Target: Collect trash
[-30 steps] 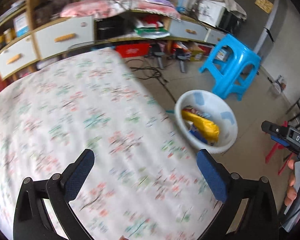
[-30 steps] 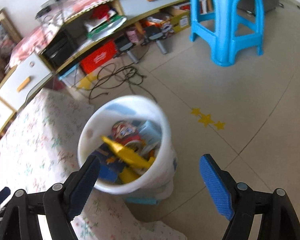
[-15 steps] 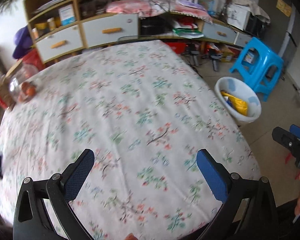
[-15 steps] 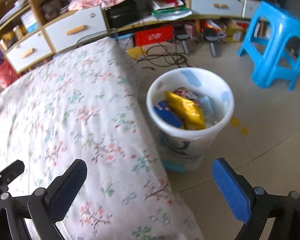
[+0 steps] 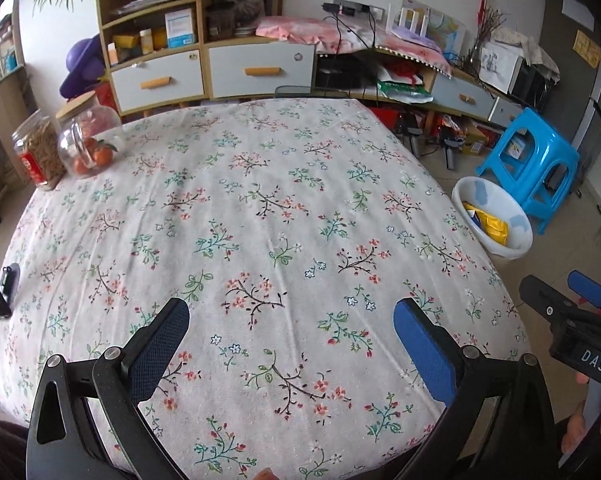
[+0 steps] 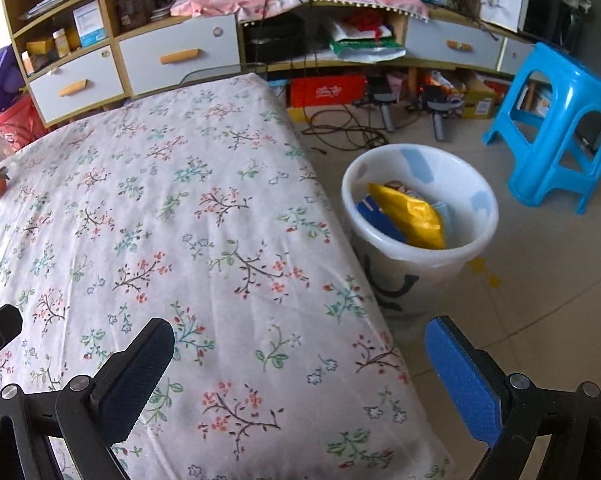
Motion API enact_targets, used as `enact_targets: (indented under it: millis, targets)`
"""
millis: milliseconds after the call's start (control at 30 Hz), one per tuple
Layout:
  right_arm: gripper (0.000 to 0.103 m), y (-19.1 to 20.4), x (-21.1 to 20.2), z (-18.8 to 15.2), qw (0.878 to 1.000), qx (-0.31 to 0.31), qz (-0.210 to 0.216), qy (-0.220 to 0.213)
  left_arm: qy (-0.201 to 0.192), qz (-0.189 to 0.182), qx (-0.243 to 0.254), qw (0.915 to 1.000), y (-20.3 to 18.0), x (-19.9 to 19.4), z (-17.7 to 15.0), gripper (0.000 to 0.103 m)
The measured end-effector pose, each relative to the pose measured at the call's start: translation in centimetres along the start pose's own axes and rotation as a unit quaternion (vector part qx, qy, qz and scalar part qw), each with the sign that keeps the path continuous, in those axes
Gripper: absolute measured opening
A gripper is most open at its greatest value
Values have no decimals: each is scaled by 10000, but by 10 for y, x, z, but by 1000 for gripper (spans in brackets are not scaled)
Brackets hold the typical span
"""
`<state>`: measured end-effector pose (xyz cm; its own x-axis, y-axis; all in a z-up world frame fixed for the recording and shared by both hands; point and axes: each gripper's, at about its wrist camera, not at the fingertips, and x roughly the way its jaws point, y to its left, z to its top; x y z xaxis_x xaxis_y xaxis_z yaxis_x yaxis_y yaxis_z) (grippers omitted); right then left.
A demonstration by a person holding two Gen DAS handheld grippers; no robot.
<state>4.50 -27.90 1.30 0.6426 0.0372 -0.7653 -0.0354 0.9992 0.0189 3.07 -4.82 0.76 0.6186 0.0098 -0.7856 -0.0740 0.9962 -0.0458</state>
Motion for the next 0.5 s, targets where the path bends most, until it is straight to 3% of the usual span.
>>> enact_targets:
  millis: [500]
  targets:
    - [103,5,-4,5,9999,25,2,-145,-150,3,11,9999,-1,-6,0,103]
